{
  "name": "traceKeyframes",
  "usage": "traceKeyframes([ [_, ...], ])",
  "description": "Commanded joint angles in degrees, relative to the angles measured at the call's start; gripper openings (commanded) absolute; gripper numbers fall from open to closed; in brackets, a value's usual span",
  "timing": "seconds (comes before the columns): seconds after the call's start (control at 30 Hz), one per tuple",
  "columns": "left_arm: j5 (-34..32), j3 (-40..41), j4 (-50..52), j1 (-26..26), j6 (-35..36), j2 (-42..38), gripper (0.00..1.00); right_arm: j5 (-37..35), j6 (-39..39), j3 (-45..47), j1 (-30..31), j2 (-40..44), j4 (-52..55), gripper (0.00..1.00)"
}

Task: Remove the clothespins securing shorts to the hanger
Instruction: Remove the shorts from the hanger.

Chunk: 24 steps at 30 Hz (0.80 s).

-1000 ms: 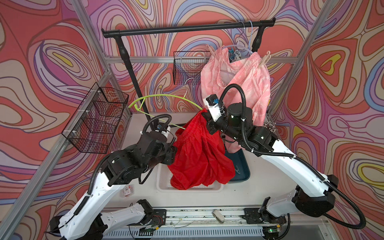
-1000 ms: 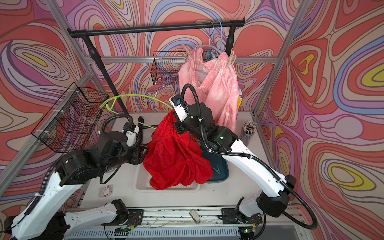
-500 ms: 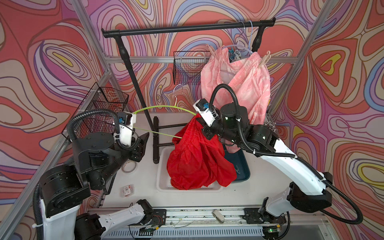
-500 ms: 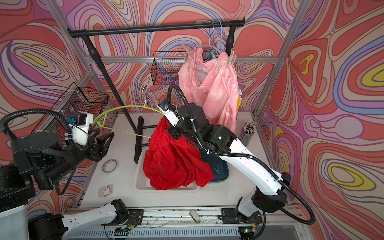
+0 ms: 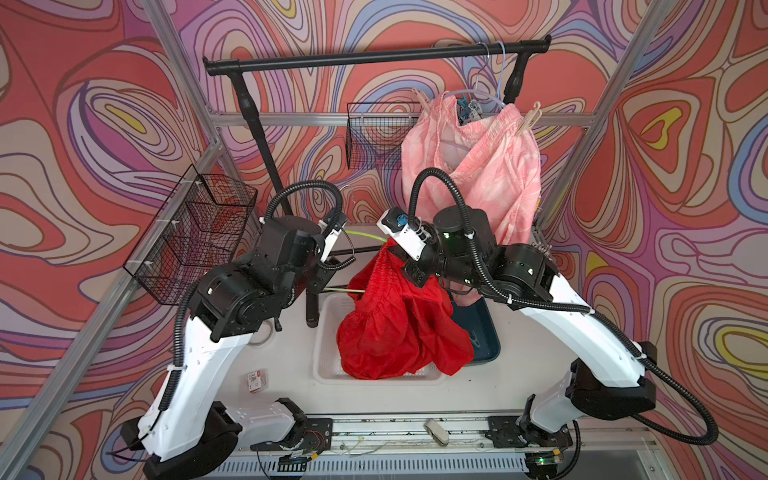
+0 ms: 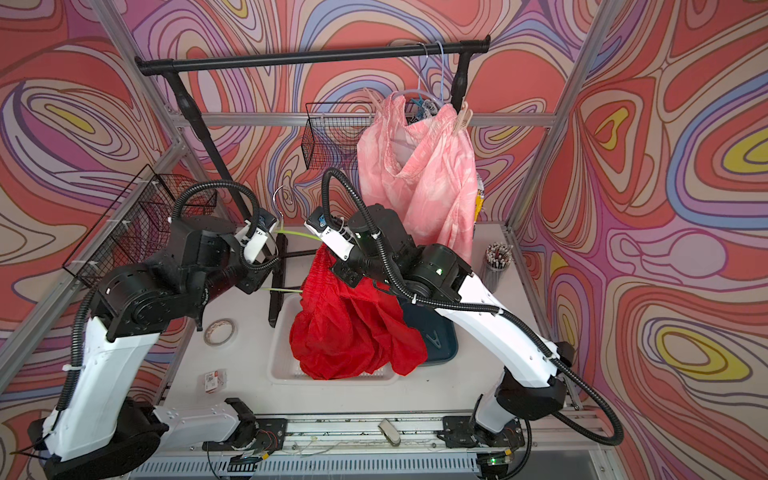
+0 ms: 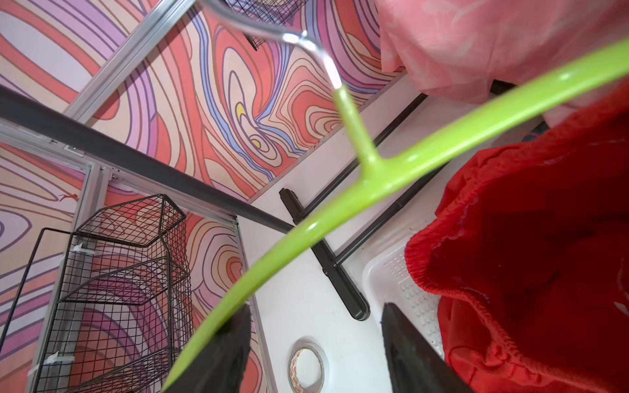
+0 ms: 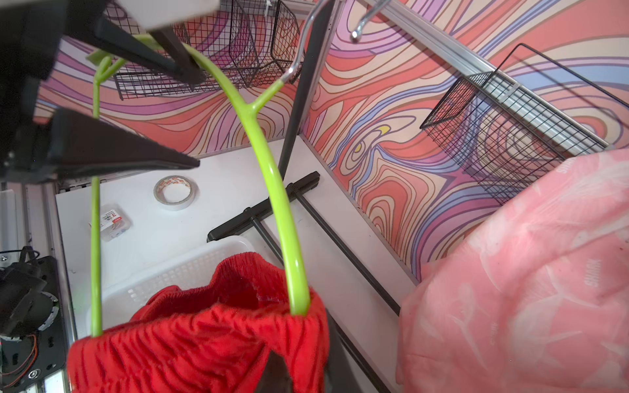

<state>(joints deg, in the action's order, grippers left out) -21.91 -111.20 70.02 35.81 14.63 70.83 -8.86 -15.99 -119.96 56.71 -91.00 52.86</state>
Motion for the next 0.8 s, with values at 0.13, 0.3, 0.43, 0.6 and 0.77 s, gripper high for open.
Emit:
traceKeyframes([
  [0.13,17.60,3.73,-1.41,-11.00,5.39,-2.60,0.55,4.05,-2.01,-1.62,0.42,2.62,3.10,0.00],
  [0.3,24.10,4.10,2.41,-16.55,8.50,-3.41,0.54,2.44,-4.16,-3.52,0.49,1.14,4.44,0.00],
  [0.43,31.62,4.65,4.64,-20.42,9.54,-5.02,0.58,1.70,-8.26,-1.59,0.44,1.57,4.37,0.00],
  [0.6,40.24,3.18,7.68,-24.74,10.15,-3.18,0.60,-1.38,-14.59,5.87,0.43,6.61,0.12,0.00],
  [0.77,50.35,-1.96,12.01,-29.69,10.09,3.12,0.59,-4.80,-21.42,13.71,0.40,12.84,-7.12,0.00],
])
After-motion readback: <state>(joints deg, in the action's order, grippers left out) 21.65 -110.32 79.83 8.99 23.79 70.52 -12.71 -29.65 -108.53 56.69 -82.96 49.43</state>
